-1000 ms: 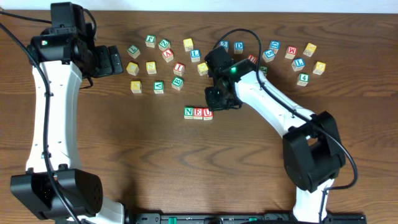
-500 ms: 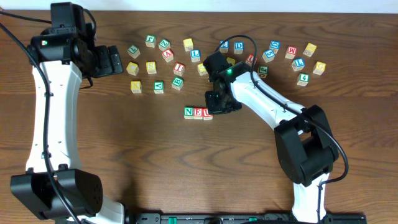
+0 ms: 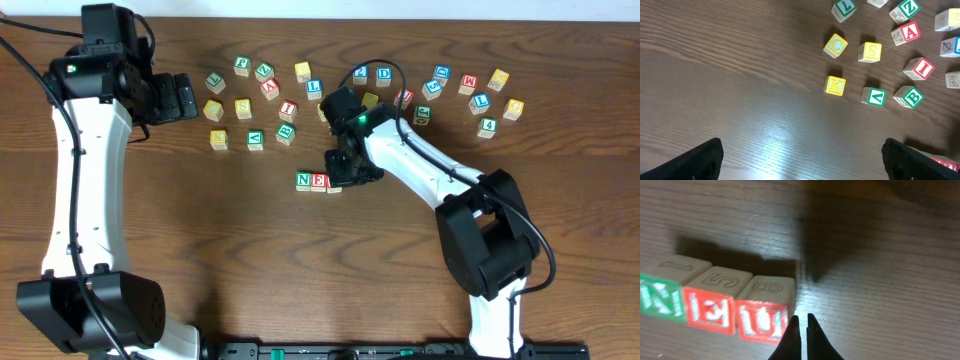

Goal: Spell out NEURIPS

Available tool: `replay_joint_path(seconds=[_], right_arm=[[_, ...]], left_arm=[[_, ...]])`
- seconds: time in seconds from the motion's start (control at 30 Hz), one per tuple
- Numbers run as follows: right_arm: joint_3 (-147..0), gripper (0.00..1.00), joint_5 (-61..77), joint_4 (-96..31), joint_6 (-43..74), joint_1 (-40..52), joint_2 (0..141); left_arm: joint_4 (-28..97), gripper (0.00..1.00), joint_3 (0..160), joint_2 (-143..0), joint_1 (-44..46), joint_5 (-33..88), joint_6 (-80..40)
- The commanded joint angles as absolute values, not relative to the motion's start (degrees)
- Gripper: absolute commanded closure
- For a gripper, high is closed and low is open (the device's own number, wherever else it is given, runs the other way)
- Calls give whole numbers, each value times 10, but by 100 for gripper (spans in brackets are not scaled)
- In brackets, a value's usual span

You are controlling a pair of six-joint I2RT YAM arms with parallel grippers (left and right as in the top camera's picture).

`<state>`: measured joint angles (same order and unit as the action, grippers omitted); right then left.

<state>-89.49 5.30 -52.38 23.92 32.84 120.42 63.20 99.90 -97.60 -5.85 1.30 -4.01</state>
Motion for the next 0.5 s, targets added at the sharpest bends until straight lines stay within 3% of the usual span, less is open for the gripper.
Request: replay_joint_path(seconds=[0.0,0.47], right_arm=[[-891,99,42,-522,249,331,1220],[-891,99,43,-520,253,338,1220]], left_arm=[[634,0,1005,-970,-61,6,-32],[634,0,1005,-970,-61,6,-32]])
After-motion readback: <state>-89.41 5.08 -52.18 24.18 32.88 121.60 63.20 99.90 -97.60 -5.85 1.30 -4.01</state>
